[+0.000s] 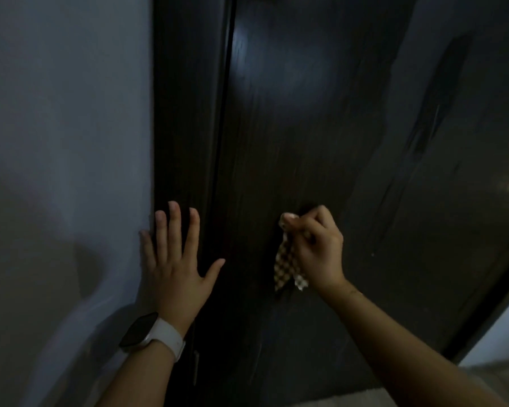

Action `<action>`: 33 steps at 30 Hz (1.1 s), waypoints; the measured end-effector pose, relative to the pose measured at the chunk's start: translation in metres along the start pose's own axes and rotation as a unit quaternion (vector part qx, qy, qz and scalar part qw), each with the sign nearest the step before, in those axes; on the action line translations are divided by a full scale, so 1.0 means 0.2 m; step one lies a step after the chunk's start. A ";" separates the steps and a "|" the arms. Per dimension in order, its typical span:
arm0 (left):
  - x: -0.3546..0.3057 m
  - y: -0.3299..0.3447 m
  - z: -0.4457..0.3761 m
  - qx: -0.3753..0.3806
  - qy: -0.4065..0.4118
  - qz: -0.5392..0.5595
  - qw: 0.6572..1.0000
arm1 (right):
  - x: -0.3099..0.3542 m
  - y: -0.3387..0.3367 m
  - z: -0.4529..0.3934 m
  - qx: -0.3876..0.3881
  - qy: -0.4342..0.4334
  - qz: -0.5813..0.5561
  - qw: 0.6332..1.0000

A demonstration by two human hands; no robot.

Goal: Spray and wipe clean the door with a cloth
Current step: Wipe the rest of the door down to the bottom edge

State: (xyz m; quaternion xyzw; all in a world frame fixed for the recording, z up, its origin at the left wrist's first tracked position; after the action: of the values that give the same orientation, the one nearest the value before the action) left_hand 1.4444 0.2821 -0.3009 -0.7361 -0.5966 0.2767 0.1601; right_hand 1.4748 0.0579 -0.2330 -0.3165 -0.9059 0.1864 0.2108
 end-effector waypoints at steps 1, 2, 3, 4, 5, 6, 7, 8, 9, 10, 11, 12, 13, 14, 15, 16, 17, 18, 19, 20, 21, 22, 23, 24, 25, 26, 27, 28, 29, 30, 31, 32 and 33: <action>0.00 0.01 0.00 0.002 -0.001 -0.001 1.000 | -0.01 -0.06 -0.07 -0.037 0.011 -0.002 0.999; 0.01 0.01 -0.01 0.006 -0.003 -0.002 1.000 | -0.02 -0.13 -0.16 -0.096 0.026 -0.013 0.995; 0.01 0.01 -0.01 0.008 -0.004 -0.004 1.000 | -0.04 -0.20 -0.24 -0.159 0.046 -0.031 0.986; 0.01 0.02 -0.01 0.009 -0.002 -0.004 1.000 | -0.06 -0.25 -0.31 -0.213 0.064 -0.047 0.974; 0.01 0.02 -0.01 0.009 0.001 -0.004 1.000 | -0.06 -0.29 -0.35 -0.250 0.077 -0.055 0.964; 0.00 0.02 0.00 0.007 0.003 -0.003 1.000 | -0.07 -0.30 -0.36 -0.265 0.073 -0.051 0.960; 0.01 0.03 0.00 0.003 0.003 -0.002 1.000 | -0.07 -0.27 -0.35 -0.265 0.056 -0.037 0.962; 0.01 0.03 0.00 -0.003 0.005 -0.001 1.000 | -0.06 -0.23 -0.30 -0.249 0.024 -0.016 0.968; 0.01 0.02 0.00 -0.007 0.008 0.000 1.000 | -0.06 -0.18 -0.22 -0.209 -0.013 0.011 0.978; 0.01 0.02 0.00 -0.012 0.012 0.002 1.000 | -0.07 -0.10 -0.12 -0.151 -0.045 0.035 0.987; 0.01 0.02 0.00 -0.014 0.013 0.007 1.000 | -0.10 -0.03 0.00 -0.082 -0.056 0.044 0.994; 0.01 0.03 0.01 -0.015 0.008 0.020 1.000 | -0.14 0.03 0.13 -0.014 -0.039 0.039 0.998; 0.02 0.04 0.04 -0.014 -0.006 0.041 0.999 | -0.16 0.09 0.24 0.044 -0.011 0.028 0.999; 0.03 0.06 0.08 -0.013 -0.027 0.064 0.998 | -0.18 0.14 0.33 0.081 0.007 0.022 0.996; 0.04 0.09 0.13 -0.012 -0.046 0.080 0.996 | -0.19 0.16 0.40 0.099 0.017 0.018 0.995; 0.06 0.12 0.18 -0.011 -0.059 0.085 0.995 | -0.18 0.17 0.42 0.101 0.020 0.017 0.995; 0.07 0.14 0.23 -0.011 -0.064 0.081 0.995 | -0.17 0.18 0.42 0.092 0.010 0.021 0.996; 0.09 0.16 0.26 -0.012 -0.061 0.072 0.995 | -0.15 0.17 0.40 0.075 0.000 0.019 0.997; 0.10 0.17 0.28 -0.013 -0.055 0.064 0.996 | -0.12 0.16 0.37 0.052 -0.003 0.010 0.999; 0.10 0.17 0.29 -0.014 -0.052 0.061 0.997 | -0.10 0.15 0.34 0.022 0.004 -0.005 1.000; 0.10 0.17 0.28 -0.013 -0.052 0.059 0.997 | -0.09 0.15 0.31 -0.015 0.018 -0.025 0.999; 0.09 0.18 0.28 -0.010 -0.055 0.058 0.997 | -0.08 0.15 0.29 -0.050 0.034 -0.044 0.997; 0.08 0.18 0.27 -0.006 -0.059 0.057 0.997 | -0.07 0.16 0.28 -0.085 0.045 -0.058 0.994; 0.07 0.18 0.27 -0.002 -0.063 0.054 0.997 | -0.06 0.18 0.29 -0.111 0.052 -0.065 0.990; 0.07 0.19 0.27 0.001 -0.064 0.051 0.997 | -0.07 0.22 0.33 -0.125 0.053 -0.068 0.988; 0.07 0.19 0.27 0.004 -0.064 0.051 0.997 | -0.07 0.27 0.39 -0.127 0.052 -0.067 0.988; 0.07 0.19 0.27 0.008 -0.065 0.053 0.996 | -0.09 0.33 0.48 -0.121 0.055 -0.064 0.989; 0.07 0.19 0.27 0.014 -0.068 0.056 0.996 | -0.11 0.38 0.59 -0.107 0.063 -0.061 0.990; 0.07 0.19 0.26 0.022 -0.070 0.058 0.996 | -0.13 0.44 0.70 -0.085 0.078 -0.060 0.992; 0.07 0.19 0.26 0.030 -0.074 0.058 0.995 | -0.16 0.49 0.82 -0.058 0.101 -0.063 0.991; 0.06 0.19 0.25 0.036 -0.078 0.053 0.995 | -0.19 0.55 0.94 -0.030 0.133 -0.070 0.988; 0.06 0.19 0.25 0.039 -0.084 0.048 0.995 | -0.22 0.60 1.05 -0.002 0.175 -0.082 0.981; 0.05 0.19 0.25 0.042 -0.089 0.044 0.994 | -0.25 0.64 1.15 0.023 0.225 -0.099 0.969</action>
State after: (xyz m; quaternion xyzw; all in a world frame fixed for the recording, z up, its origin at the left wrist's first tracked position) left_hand 1.4451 0.2780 -0.3649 -0.7265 -0.5633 0.3732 0.1246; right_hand 1.4588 0.0721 -0.5008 -0.2544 -0.8571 0.1098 0.4343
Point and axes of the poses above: each hand's wrist, its own z-axis away from the middle knuckle, its own y-axis out of the palm, x = y × z, the point moved 3 cm from there along -z, towards the middle knuckle, and after that the axes turned 8 degrees about x, right-handed, at the moved point
